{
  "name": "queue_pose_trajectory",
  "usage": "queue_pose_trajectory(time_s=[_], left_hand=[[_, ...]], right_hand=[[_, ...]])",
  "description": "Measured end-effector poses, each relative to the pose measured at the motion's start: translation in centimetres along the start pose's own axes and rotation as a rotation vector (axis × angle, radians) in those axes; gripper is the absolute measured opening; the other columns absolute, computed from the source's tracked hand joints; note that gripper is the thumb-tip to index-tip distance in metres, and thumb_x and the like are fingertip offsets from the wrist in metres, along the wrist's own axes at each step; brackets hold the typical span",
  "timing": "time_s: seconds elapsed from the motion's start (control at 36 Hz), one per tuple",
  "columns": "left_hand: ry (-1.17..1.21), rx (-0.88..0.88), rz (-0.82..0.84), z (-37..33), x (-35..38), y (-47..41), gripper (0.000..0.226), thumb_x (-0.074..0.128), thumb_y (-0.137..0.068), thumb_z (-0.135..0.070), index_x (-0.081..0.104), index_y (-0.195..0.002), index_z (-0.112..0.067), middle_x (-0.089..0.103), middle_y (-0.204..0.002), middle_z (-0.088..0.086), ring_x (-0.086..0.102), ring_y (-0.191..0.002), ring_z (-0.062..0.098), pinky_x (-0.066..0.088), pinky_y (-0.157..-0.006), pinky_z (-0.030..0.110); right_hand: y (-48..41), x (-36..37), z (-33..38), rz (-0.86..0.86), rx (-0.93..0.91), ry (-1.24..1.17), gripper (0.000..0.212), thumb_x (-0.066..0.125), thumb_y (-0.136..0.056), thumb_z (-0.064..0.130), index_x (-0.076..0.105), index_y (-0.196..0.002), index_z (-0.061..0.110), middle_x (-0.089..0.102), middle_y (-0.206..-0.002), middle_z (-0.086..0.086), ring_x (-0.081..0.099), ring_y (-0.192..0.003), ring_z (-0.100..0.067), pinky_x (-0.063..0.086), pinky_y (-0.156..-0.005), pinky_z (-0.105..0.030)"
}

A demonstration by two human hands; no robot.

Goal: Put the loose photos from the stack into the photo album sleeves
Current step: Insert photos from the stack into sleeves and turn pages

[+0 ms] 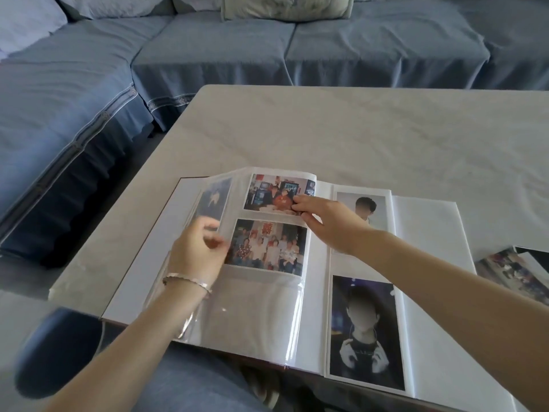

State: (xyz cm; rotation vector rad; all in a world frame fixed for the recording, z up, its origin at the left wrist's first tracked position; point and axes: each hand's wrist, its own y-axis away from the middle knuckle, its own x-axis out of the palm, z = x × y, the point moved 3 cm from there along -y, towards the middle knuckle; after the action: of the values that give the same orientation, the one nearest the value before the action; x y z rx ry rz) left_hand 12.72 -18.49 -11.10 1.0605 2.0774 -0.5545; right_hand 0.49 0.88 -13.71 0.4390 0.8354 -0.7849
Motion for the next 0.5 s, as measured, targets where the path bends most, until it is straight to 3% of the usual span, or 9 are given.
queue_pose_trajectory(time_s=[0.08, 0.14, 0.17, 0.19, 0.22, 0.25, 0.31, 0.39, 0.5], left_hand=[[-0.133, 0.420, 0.017, -2.7, 1.0, 1.3, 0.033, 0.068, -0.075, 0.008, 0.064, -0.107, 0.000, 0.063, -0.115, 0.015, 0.061, -0.097, 0.028, 0.050, -0.084, 0.036], [-0.132, 0.641, 0.192, -4.1, 2.3, 2.5, 0.031, 0.064, -0.084, -0.003, 0.062, -0.115, -0.002, 0.051, -0.135, 0.012, 0.060, -0.091, 0.016, 0.050, -0.087, 0.032], [-0.142, 0.690, 0.323, -4.3, 3.1, 3.0, 0.035, 0.059, -0.090, -0.014, 0.058, -0.125, -0.008, 0.041, -0.144, 0.008, 0.056, -0.098, 0.010, 0.046, -0.095, 0.032], [-0.188, 0.703, 0.434, -4.1, 4.0, 3.5, 0.042, 0.049, -0.095, -0.027, 0.047, -0.135, -0.018, 0.027, -0.151, 0.002, 0.047, -0.117, 0.007, 0.033, -0.108, 0.033], [-0.283, 0.691, 0.506, -3.6, 4.9, 3.6, 0.048, 0.038, -0.097, -0.040, 0.030, -0.144, -0.029, 0.009, -0.155, -0.006, 0.023, -0.136, 0.004, 0.012, -0.116, 0.030], [-0.409, 0.673, 0.541, -3.0, 5.6, 3.6, 0.052, 0.025, -0.096, -0.050, 0.010, -0.145, -0.038, -0.009, -0.152, -0.014, -0.005, -0.140, 0.001, -0.007, -0.115, 0.026], [-0.570, 0.628, 0.547, -2.0, 6.2, 3.4, 0.054, 0.006, -0.089, -0.061, -0.015, -0.137, -0.045, -0.026, -0.146, -0.018, -0.027, -0.135, 0.002, -0.018, -0.111, 0.024], [-0.518, 0.472, 0.503, -1.7, 6.0, 2.6, 0.066, 0.003, -0.083, -0.065, -0.013, -0.142, -0.039, -0.016, -0.153, -0.015, -0.016, -0.137, 0.000, -0.011, -0.113, 0.024], [-0.471, 0.343, 0.395, -3.1, 5.8, 2.1, 0.060, 0.031, -0.095, -0.051, 0.021, -0.147, -0.023, 0.016, -0.156, -0.007, 0.018, -0.142, 0.012, 0.015, -0.115, 0.033]], right_hand=[[0.0, 0.1, 0.0, -0.007, -0.001, 0.005, 0.036, 0.038, -0.100, 0.022, 0.051, -0.133, 0.022, 0.041, -0.145, 0.009, 0.034, -0.134, -0.010, 0.026, -0.107, -0.022], [0.2, 0.2, -0.1, 0.000, -0.008, 0.005, 0.037, 0.037, -0.100, 0.021, 0.049, -0.135, 0.022, 0.037, -0.147, 0.010, 0.031, -0.136, -0.009, 0.021, -0.107, -0.020], [0.3, 0.2, -0.1, 0.006, -0.012, 0.010, 0.038, 0.036, -0.100, 0.022, 0.047, -0.136, 0.022, 0.035, -0.149, 0.010, 0.029, -0.137, -0.008, 0.019, -0.107, -0.019], [0.4, 0.2, 0.0, 0.015, -0.016, 0.020, 0.039, 0.036, -0.100, 0.024, 0.045, -0.138, 0.023, 0.032, -0.150, 0.011, 0.028, -0.137, -0.008, 0.018, -0.108, -0.020], [0.5, 0.2, 0.0, 0.025, -0.020, 0.035, 0.039, 0.036, -0.100, 0.026, 0.044, -0.139, 0.024, 0.031, -0.151, 0.011, 0.027, -0.138, -0.008, 0.019, -0.108, -0.021], [0.7, 0.1, -0.1, 0.032, -0.019, 0.048, 0.039, 0.036, -0.100, 0.027, 0.043, -0.139, 0.025, 0.030, -0.151, 0.012, 0.027, -0.138, -0.009, 0.020, -0.109, -0.023], [1.4, 0.0, -0.5, 0.040, 0.004, 0.048, 0.039, 0.037, -0.100, 0.028, 0.044, -0.138, 0.029, 0.030, -0.150, 0.013, 0.030, -0.137, -0.010, 0.023, -0.109, -0.026], [3.1, -0.3, -1.7, 0.057, 0.045, 0.022, 0.038, 0.038, -0.100, 0.025, 0.044, -0.137, 0.030, 0.032, -0.149, 0.013, 0.028, -0.137, -0.009, 0.019, -0.110, -0.026], [6.8, -1.6, -3.8, 0.030, 0.067, 0.017, 0.033, 0.044, -0.098, 0.023, 0.053, -0.130, 0.024, 0.043, -0.142, 0.010, 0.037, -0.133, -0.008, 0.024, -0.106, -0.019]])
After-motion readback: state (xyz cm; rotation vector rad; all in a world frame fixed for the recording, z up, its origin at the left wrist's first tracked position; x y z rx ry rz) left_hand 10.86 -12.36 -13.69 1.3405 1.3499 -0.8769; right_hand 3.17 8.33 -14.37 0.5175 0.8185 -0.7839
